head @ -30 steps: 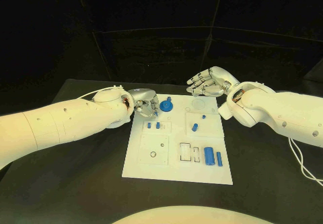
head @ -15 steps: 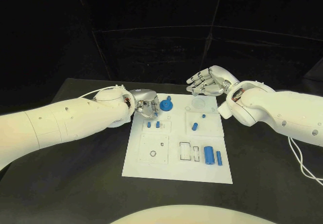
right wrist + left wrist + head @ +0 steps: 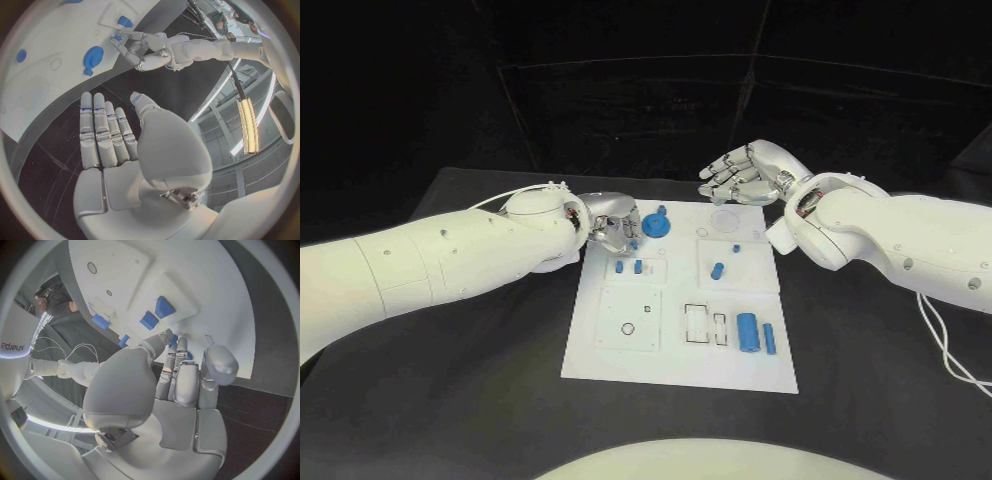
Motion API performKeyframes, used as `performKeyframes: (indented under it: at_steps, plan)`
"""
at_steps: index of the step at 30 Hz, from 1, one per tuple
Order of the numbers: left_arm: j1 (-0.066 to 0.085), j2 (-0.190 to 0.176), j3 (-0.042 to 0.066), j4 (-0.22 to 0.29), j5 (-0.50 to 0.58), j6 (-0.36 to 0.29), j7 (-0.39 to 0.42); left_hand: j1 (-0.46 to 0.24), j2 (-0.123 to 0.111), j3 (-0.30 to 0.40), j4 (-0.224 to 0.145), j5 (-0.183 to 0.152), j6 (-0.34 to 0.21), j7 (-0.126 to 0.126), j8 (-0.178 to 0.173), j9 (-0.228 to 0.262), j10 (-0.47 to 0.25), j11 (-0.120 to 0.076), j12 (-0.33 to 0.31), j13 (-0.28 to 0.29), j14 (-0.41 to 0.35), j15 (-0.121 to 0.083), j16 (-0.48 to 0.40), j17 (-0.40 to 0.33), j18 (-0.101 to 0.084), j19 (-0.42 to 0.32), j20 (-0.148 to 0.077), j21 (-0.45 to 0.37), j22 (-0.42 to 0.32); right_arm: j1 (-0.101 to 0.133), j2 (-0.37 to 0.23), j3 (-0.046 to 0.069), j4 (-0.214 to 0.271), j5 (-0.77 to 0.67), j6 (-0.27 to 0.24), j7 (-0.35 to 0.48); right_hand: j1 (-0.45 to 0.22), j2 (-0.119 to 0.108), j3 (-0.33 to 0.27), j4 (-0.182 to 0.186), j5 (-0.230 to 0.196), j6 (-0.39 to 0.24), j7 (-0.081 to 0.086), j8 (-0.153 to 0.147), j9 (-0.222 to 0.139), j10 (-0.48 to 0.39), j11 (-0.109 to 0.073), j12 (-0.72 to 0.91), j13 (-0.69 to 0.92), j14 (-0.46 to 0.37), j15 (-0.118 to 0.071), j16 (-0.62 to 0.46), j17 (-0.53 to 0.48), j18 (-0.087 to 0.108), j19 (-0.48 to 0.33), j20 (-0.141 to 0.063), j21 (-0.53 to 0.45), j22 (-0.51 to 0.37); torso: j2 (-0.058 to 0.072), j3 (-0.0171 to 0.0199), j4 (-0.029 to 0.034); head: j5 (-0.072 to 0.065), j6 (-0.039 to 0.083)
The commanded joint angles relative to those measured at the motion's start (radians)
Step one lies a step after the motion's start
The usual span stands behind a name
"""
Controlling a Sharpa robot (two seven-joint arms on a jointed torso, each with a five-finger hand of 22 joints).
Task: Assemble the parts on the task board
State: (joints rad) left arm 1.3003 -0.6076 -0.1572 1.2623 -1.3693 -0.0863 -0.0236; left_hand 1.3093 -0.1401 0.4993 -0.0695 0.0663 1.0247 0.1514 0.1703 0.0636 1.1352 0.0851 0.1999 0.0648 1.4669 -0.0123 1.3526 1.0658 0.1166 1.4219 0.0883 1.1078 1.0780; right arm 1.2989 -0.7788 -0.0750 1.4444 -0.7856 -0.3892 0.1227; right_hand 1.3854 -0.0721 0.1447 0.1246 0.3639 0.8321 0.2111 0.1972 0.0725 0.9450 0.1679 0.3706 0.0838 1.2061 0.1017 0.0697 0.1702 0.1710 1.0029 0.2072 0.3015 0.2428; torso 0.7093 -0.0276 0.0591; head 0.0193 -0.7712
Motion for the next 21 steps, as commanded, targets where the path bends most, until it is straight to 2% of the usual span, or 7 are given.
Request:
performKeyframes:
  at_steps: [1,8,16,18,21]
  plan:
    - [0.000,0.001,0.000,-0.001,0.003,0.013,-0.011,-0.002,-0.011,-0.009,0.000,-0.007,-0.032,0.004,-0.025,-0.002,-0.020,0.004,-0.018,-0.002,0.016,0.012,-0.006,-0.007,-0.006,0.001,0.007,-0.002,-0.002,0.002,0.001,0.001,0.001,0.002,-0.004,0.005,-0.005,0.004,0.005,0.000,0.006,-0.007,0.025,0.006,-0.001,-0.009,-0.001,0.004,-0.003,0.003,0.006,-0.004,-0.002,0.010,0.007,0.002,-0.008,-0.002,0.000,-0.0002,-0.0001,0.001,0.000]
    - [0.000,-0.003,0.000,-0.001,0.005,-0.001,-0.012,-0.004,-0.020,-0.027,-0.006,-0.008,-0.067,0.013,-0.058,0.000,-0.068,0.017,-0.053,-0.001,0.013,0.021,-0.008,-0.020,-0.001,-0.009,0.017,-0.027,-0.024,0.002,-0.001,0.001,0.000,0.002,-0.002,0.003,-0.005,0.004,0.005,0.000,0.006,-0.007,0.025,0.006,-0.001,-0.009,-0.001,0.004,-0.003,0.003,0.006,-0.005,-0.002,0.010,0.007,0.002,-0.008,-0.002,-0.001,-0.0002,0.0005,0.000,0.000]
    - [0.000,-0.016,0.000,0.005,0.007,-0.018,-0.012,-0.001,-0.018,-0.033,-0.009,-0.007,-0.064,0.016,-0.061,0.002,-0.078,0.020,-0.059,-0.001,0.012,0.024,-0.007,-0.022,0.002,-0.013,0.019,-0.038,-0.035,0.002,-0.003,0.001,-0.005,-0.006,0.014,-0.012,0.004,0.003,0.011,-0.007,0.007,-0.007,0.024,0.010,0.000,-0.009,-0.002,0.008,-0.008,0.006,0.005,-0.004,-0.004,0.010,0.012,0.001,-0.011,-0.005,0.000,-0.0006,-0.0001,0.000,0.002]
    - [0.000,-0.023,0.000,0.009,0.008,-0.021,-0.012,0.000,-0.018,-0.034,-0.010,-0.007,-0.062,0.016,-0.060,0.002,-0.080,0.021,-0.060,-0.001,0.012,0.024,-0.007,-0.023,0.002,-0.014,0.020,-0.039,-0.035,0.002,-0.004,0.001,-0.008,-0.023,0.023,-0.018,0.022,0.002,0.022,-0.023,0.003,0.004,0.019,0.018,0.002,0.003,-0.008,0.015,-0.011,0.021,-0.003,0.003,-0.003,0.012,0.026,-0.005,-0.007,-0.004,-0.001,-0.0006,0.0000,-0.001,0.003]
    - [0.000,-0.044,0.002,0.021,0.020,-0.037,-0.010,0.002,-0.017,-0.035,-0.011,-0.007,-0.060,0.017,-0.060,0.003,-0.082,0.021,-0.061,-0.001,0.012,0.025,-0.007,-0.023,0.003,-0.014,0.020,-0.040,-0.036,0.002,-0.010,0.001,-0.018,-0.088,0.050,-0.034,0.053,-0.003,0.045,-0.054,-0.023,0.040,0.003,0.034,0.005,0.038,-0.026,0.020,-0.020,0.084,-0.027,0.028,0.006,0.014,0.077,-0.031,0.024,0.011,-0.002,-0.0009,0.0011,-0.003,0.005]
